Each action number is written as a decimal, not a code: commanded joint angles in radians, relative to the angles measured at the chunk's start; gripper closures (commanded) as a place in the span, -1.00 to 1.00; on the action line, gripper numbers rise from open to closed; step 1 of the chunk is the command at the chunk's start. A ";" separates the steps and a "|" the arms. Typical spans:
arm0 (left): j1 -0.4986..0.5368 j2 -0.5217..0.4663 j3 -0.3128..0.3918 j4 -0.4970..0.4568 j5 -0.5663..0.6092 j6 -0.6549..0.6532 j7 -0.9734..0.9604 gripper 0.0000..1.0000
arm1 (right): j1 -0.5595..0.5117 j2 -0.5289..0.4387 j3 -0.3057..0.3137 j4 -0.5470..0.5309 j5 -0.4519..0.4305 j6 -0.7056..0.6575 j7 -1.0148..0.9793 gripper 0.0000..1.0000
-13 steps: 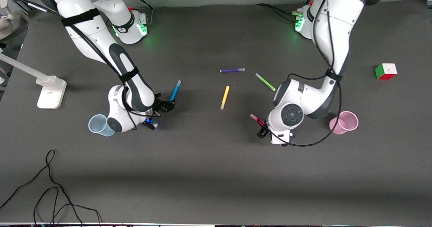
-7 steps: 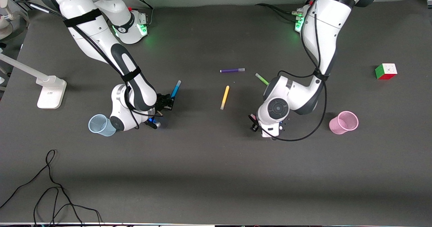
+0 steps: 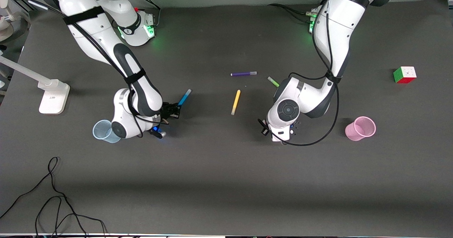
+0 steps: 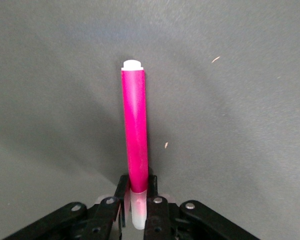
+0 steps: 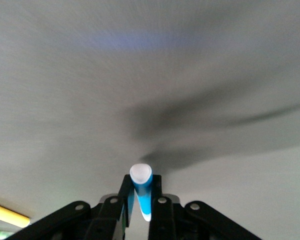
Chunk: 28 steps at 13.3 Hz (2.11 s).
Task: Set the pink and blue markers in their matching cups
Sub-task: 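Carry the blue marker into the blue cup while the left gripper carries pink, then release the blue marker with the right gripper while the left gripper releases pink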
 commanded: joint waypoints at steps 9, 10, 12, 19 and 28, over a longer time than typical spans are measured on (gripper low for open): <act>0.406 -0.118 0.005 0.542 -0.117 -0.906 0.430 1.00 | 0.001 -0.435 -0.237 -0.002 -0.497 0.116 -0.147 1.00; 0.489 -0.131 0.008 0.536 -0.215 -0.919 0.480 1.00 | 0.001 -0.436 -0.257 -0.007 -0.503 0.134 -0.227 1.00; 0.618 -0.131 0.008 0.485 -0.364 -0.930 0.551 1.00 | 0.002 -0.450 -0.305 -0.068 -0.506 0.241 -0.322 1.00; 0.871 -0.120 0.008 0.256 -0.631 -0.928 0.778 1.00 | 0.001 -0.412 -0.351 -0.211 -0.506 0.507 -0.437 0.96; 0.945 -0.112 0.009 0.062 -0.733 -0.860 0.970 1.00 | 0.001 -0.433 -0.346 -0.092 -0.499 0.283 -0.424 -1.00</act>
